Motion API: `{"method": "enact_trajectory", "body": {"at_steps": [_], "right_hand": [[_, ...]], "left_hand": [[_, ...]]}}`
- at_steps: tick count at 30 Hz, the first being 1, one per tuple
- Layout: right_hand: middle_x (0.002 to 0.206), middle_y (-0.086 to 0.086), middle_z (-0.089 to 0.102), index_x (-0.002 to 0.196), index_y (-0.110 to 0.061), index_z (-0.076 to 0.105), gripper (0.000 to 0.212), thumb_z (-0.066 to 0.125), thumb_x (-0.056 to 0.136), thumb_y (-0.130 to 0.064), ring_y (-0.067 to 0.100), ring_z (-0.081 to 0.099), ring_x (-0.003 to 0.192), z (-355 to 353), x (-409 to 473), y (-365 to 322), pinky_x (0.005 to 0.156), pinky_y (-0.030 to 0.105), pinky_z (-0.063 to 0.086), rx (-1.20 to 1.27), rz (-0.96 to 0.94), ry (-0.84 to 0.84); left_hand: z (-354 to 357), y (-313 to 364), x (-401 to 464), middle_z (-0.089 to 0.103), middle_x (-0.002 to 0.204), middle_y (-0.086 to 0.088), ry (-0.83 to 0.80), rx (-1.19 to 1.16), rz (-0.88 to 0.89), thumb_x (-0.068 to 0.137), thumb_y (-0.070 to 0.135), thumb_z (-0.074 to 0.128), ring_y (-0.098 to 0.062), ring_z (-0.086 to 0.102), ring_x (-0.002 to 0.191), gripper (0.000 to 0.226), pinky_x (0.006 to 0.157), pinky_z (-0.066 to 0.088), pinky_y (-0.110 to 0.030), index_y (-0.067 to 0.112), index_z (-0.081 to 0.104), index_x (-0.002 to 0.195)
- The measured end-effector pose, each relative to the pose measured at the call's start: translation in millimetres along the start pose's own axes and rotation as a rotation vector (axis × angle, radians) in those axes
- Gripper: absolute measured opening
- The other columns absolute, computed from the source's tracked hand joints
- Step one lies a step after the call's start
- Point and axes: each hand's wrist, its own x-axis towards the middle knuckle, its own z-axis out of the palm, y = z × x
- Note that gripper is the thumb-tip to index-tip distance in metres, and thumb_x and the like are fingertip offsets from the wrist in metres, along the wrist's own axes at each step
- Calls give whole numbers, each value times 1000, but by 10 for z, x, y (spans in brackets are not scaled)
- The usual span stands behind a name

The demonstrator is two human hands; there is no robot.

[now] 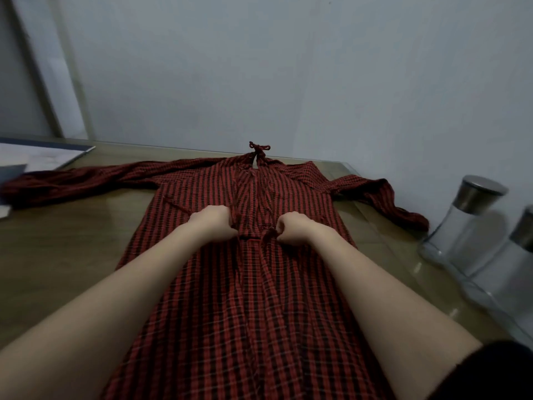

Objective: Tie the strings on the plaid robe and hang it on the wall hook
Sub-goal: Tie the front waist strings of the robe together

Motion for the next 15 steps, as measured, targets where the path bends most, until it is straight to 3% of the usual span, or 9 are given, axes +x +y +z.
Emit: {"method": "enact_trajectory", "body": {"at_steps": [4, 7, 10, 13, 15], "right_hand": [[99, 5, 52, 64, -24, 40, 27, 54, 87, -29, 33, 53, 111, 3, -99, -23, 98, 44, 39, 19, 17, 111], [89, 4, 61, 64, -20, 50, 26, 56, 88, -28, 29, 61, 99, -56, -161, -22, 92, 42, 48, 70, -51, 218], [87, 9, 72, 82, -6, 70, 25, 58, 89, -27, 23, 65, 84, -123, -205, -52, 79, 34, 53, 97, -112, 280], [94, 6, 68, 105, -9, 68, 23, 61, 87, -21, 22, 65, 91, -193, -227, -109, 76, 28, 48, 192, -164, 295], [75, 4, 63, 109, -13, 66, 22, 58, 88, -13, 19, 63, 66, -238, -267, -142, 60, 27, 46, 484, -168, 180]], "left_hand": [[43, -4, -90, 63, 109, -9, 71, -6, 5, 84, 19, 56, -29, 59, 103, 21, 91, 49, -42, 11, 59, 103], [67, -11, -128, 68, 103, -11, 142, -90, 36, 82, 15, 54, -30, 63, 96, 21, 85, 54, -43, 8, 66, 97], [37, 37, -172, 71, 99, -10, 172, -154, 73, 81, 15, 55, -29, 65, 93, 18, 83, 55, -40, 10, 72, 88], [-25, 113, -218, 71, 98, -7, 154, -166, 142, 82, 16, 59, -23, 65, 94, 14, 86, 55, -39, 13, 72, 86], [-60, 147, -235, 71, 98, -6, 159, -162, 175, 82, 17, 59, -23, 65, 94, 14, 86, 55, -39, 15, 72, 88]]}}
